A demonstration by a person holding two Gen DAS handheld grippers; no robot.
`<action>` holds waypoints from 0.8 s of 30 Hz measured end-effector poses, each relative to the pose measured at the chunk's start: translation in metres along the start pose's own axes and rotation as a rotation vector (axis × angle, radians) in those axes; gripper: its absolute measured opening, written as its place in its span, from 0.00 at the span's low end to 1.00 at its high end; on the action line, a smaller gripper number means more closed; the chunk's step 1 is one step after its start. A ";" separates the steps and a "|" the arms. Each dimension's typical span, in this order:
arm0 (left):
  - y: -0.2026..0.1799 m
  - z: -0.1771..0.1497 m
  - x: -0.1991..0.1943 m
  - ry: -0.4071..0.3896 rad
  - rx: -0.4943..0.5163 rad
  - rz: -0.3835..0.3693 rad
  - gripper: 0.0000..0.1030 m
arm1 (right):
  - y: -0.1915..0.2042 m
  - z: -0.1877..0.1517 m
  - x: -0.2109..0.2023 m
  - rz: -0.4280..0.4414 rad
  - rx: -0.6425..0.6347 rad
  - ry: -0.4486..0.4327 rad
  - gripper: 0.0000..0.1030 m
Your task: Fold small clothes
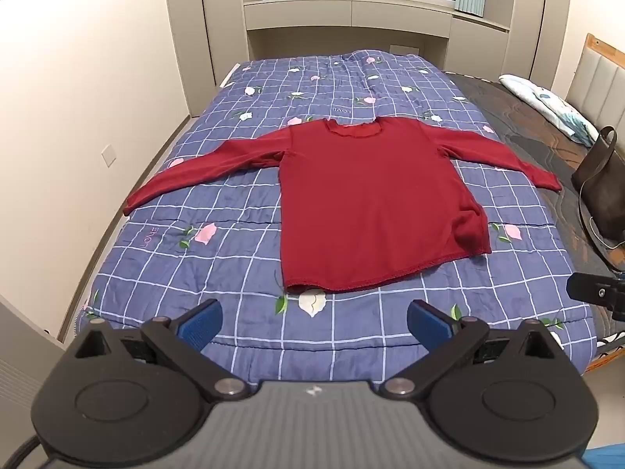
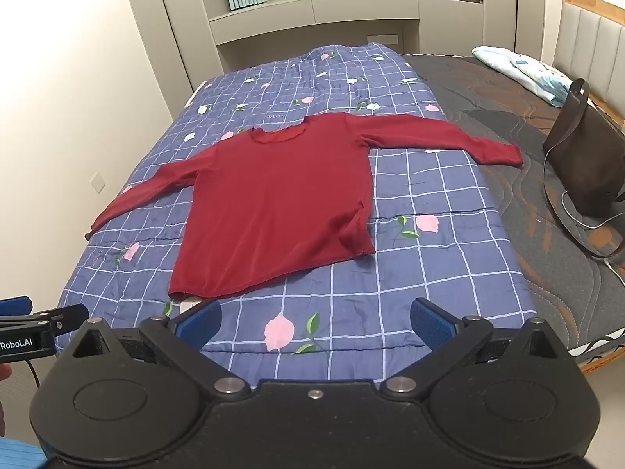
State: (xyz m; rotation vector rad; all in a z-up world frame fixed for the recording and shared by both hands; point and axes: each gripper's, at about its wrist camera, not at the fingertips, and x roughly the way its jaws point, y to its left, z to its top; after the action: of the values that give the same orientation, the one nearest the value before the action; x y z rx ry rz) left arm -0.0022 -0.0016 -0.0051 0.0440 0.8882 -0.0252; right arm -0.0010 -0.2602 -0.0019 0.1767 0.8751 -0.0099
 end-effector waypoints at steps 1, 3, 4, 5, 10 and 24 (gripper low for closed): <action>0.000 0.000 0.000 0.001 0.001 0.000 1.00 | 0.000 0.000 0.000 0.000 0.000 0.000 1.00; 0.000 0.000 0.000 0.002 0.001 0.000 1.00 | 0.000 0.000 0.000 0.000 -0.001 0.000 1.00; 0.000 0.000 0.000 0.002 0.001 0.000 1.00 | 0.000 0.000 0.000 0.001 0.000 0.001 1.00; -0.001 0.000 0.000 0.003 0.001 0.000 1.00 | 0.001 0.000 0.000 0.001 0.000 0.002 1.00; -0.001 0.000 0.000 0.003 0.002 0.001 1.00 | 0.001 0.000 0.000 -0.001 0.002 0.003 1.00; -0.001 -0.001 0.001 0.007 0.003 0.002 1.00 | -0.001 -0.001 0.005 -0.002 0.002 0.005 1.00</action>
State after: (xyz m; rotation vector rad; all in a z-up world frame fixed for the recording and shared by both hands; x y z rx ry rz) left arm -0.0019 -0.0029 -0.0068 0.0478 0.8952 -0.0250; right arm 0.0013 -0.2604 -0.0059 0.1779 0.8801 -0.0120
